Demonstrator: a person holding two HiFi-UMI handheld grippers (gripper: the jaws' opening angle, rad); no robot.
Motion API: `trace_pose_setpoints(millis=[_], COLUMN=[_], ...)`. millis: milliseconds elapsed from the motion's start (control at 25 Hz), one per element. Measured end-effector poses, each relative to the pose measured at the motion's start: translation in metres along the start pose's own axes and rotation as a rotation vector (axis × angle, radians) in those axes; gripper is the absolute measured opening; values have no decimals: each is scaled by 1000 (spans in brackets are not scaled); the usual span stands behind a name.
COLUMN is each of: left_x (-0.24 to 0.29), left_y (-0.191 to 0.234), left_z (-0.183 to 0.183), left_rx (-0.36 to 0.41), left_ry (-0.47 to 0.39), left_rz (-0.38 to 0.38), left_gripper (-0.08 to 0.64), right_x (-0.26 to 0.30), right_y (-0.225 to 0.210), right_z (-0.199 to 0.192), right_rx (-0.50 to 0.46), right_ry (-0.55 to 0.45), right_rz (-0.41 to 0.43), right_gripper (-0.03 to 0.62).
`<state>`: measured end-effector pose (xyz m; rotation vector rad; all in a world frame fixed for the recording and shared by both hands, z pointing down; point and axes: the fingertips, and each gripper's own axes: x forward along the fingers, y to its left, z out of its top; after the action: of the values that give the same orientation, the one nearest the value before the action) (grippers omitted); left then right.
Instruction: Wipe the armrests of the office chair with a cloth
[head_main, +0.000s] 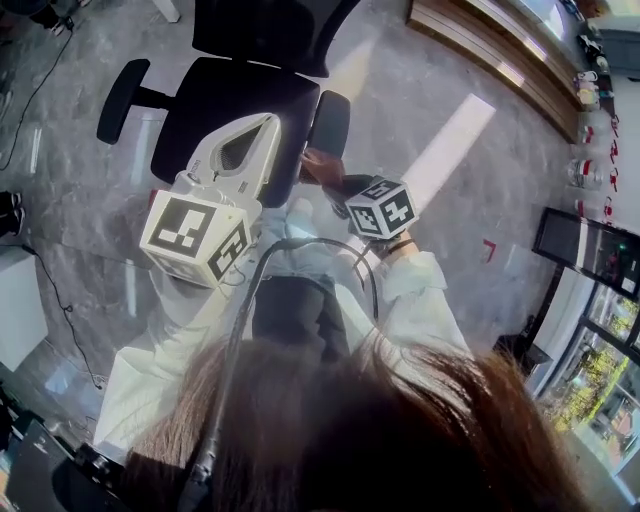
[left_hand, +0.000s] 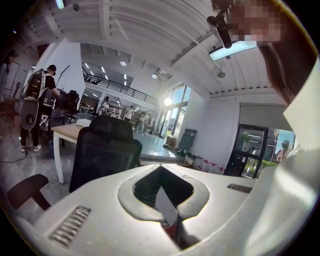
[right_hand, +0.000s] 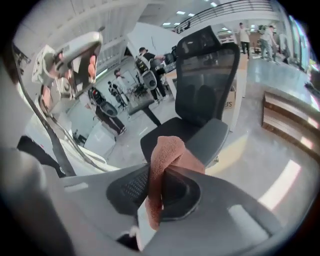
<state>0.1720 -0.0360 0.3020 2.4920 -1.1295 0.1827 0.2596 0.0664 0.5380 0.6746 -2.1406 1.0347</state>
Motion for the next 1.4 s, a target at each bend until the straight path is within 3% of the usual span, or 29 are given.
trace_pose_setpoints(millis=[80,200,440,640,920,1400], left_x=[1,2,8,6,6,6], left_y=[-5,-11,-29,-38,-44,-40], left_z=[4,13,32,48,44,43], left_rx=[9,23,58,71,80,70], left_ry=[-2,-11,-44,-82,-73,-77], left_rz=[-17,-39,-70,-70,-80,-67], left_gripper=[2,2,2,2,2,2], right_x=[-24,-64,-155,-202,-215,-216], right_y=[1,10,39,63,77,81], right_z=[25,71,157,195,196,197], right_rx=[57,65,-23,-80,-113,-121], right_ry=[-125,-297,-636,-828,-876,-881], right_rz=[9,-2,-80,-175,-225,-219], right_gripper=[26,26,26,26,26,25])
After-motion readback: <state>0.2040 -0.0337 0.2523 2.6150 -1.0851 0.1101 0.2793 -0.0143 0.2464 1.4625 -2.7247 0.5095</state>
